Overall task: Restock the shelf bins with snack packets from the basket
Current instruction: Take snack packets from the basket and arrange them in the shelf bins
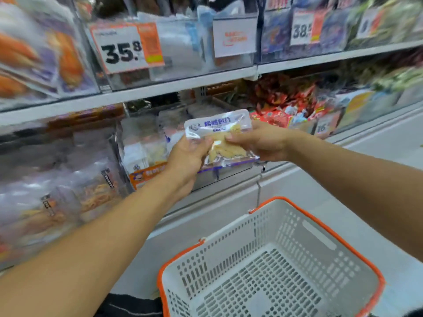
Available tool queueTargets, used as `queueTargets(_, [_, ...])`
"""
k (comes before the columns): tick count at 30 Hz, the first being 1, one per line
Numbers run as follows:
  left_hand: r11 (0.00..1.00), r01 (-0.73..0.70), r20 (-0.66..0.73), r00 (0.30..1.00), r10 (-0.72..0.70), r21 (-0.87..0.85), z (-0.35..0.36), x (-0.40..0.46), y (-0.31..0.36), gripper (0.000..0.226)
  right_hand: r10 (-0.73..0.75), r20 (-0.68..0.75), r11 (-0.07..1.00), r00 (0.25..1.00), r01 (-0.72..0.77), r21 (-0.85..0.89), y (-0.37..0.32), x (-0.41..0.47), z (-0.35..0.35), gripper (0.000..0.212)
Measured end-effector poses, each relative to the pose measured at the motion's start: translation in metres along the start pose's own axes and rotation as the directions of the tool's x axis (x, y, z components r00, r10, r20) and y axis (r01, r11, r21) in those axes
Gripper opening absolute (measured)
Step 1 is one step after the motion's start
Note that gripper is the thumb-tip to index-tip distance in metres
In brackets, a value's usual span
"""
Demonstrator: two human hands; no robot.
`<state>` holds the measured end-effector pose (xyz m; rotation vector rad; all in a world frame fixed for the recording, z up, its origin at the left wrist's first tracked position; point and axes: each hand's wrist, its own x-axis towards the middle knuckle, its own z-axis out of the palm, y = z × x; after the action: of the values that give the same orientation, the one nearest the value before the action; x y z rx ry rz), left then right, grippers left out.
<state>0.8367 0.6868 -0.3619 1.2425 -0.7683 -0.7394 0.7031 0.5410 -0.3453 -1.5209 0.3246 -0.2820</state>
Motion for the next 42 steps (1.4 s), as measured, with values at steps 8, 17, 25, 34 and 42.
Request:
queueTargets(8, [0.798,-0.107,-0.032,0.987,0.156,0.594,0.005,0.011,0.003,0.023,-0.354,-0.056,0.569,0.933,0.167,-0.805,-0.077,-0.007,-0.021,0.022])
queueTargets(17, [-0.252,-0.235,0.273,0.953,0.129,0.939,-0.012,0.021,0.019,0.097,-0.175,-0.042,-0.016,0.984,-0.046,-0.999,-0.06,0.019,-0.027,0.027])
queueTargets(25, [-0.294,-0.215,0.243,0.968,0.063,0.931,-0.012,0.028,0.005,0.09,-0.09,0.025,-0.067,0.996,0.019,-0.998,-0.047,0.035,-0.017,0.031])
queueTargets(34, [-0.216,-0.247,0.27,0.959,0.084,0.945,-0.006,0.029,0.015,0.061,-0.309,0.072,0.262,0.948,0.158,-0.952,-0.027,0.052,-0.013,0.026])
queueTargets(42, [-0.169,0.048,-0.053,0.998,-0.024,0.984,-0.027,0.077,0.04,0.095,-0.313,-0.121,0.157,0.942,-0.074,-0.985,-0.004,0.086,-0.016,0.085])
